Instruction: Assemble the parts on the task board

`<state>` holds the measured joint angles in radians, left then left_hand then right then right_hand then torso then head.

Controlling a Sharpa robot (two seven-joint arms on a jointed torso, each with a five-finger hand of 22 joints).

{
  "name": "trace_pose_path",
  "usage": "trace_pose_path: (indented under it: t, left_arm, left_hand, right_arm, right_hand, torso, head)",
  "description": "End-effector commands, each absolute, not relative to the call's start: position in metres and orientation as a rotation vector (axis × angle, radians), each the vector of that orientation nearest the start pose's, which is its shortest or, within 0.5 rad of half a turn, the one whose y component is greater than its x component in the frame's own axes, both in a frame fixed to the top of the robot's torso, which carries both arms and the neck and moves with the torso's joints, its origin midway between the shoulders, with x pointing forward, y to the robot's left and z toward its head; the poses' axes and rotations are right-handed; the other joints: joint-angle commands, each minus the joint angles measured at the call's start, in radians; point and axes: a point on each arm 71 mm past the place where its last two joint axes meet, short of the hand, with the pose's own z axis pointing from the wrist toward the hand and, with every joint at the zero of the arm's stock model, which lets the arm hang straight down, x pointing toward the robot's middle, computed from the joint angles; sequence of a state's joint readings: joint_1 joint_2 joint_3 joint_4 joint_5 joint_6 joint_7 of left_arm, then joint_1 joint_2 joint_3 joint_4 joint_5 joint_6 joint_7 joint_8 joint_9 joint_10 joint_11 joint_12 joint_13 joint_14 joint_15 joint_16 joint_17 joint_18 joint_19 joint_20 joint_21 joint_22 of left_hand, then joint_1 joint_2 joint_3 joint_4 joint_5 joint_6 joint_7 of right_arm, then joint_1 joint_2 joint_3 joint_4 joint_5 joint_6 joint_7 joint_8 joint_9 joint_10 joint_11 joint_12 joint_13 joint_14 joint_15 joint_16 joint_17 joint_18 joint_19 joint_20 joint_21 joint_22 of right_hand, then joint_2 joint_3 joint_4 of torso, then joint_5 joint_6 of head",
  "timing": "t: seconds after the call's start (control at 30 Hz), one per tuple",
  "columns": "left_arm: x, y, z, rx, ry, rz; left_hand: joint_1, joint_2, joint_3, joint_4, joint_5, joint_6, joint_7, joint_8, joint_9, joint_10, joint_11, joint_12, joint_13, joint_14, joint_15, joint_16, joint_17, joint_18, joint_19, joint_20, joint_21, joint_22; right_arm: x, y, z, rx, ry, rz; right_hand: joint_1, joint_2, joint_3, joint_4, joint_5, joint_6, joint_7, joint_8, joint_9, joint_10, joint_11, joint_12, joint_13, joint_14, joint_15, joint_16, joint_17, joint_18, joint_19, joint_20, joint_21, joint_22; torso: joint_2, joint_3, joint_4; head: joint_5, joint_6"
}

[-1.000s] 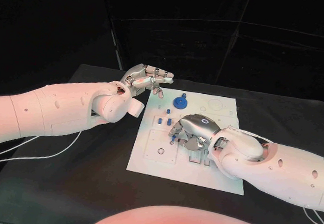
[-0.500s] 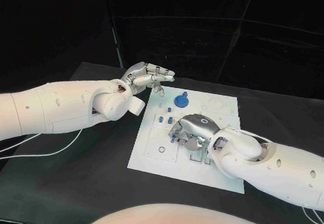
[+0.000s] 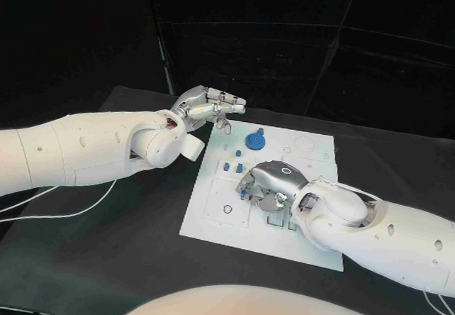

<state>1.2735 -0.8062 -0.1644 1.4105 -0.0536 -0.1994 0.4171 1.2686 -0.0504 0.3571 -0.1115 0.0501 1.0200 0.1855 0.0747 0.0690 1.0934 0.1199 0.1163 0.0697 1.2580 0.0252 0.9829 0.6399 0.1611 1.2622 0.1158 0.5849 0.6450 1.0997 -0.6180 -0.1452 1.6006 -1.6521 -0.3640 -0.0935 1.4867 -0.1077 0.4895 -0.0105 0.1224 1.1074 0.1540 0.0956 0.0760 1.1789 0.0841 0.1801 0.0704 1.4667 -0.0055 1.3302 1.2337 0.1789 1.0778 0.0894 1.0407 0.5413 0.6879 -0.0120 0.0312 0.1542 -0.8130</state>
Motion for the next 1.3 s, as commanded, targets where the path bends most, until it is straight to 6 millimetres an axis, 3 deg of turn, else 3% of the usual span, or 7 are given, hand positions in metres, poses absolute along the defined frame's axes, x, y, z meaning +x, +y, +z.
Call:
trace_pose_path:
  t: [0.03,1.3]
  left_arm:
    - [0.5052,0.2181,-0.1893,-0.983,1.513,-1.548]
    - [0.5058,0.2178,-0.1902,-0.986,1.526,-1.549]
  left_hand:
    - [-0.011,0.0,-0.007,0.0,-0.003,-0.002,0.004,-0.002,-0.001,-0.007,-0.002,0.006,0.001,-0.006,0.0,-0.004,-0.001,0.02,-0.002,0.004,-0.007,-0.001]
    - [-0.011,-0.001,-0.011,0.001,-0.003,-0.005,0.004,-0.002,-0.002,-0.01,-0.001,0.006,0.001,-0.008,0.001,-0.005,-0.005,0.019,-0.002,0.005,-0.009,-0.002]
  right_arm:
    - [0.4058,-0.0625,-0.2459,-0.513,1.668,0.906]
    - [0.4078,-0.0646,-0.249,-0.516,1.686,0.882]
  right_hand:
    - [-0.01,-0.001,-0.005,-0.003,0.002,0.008,0.002,0.004,0.001,0.003,-0.003,0.004,0.001,0.048,0.0,0.007,0.001,0.0,-0.003,0.005,0.007,0.0]
    - [-0.017,0.0,-0.009,-0.003,0.005,0.009,0.001,0.004,0.001,0.004,-0.003,0.005,0.001,0.046,-0.001,0.002,-0.007,0.001,-0.007,0.006,0.005,-0.004]
  torso:
    - [0.0,-0.0004,0.0]
    - [0.0,-0.0007,0.0002]
  head:
    - [0.0,-0.001]
    - [-0.004,-0.004]
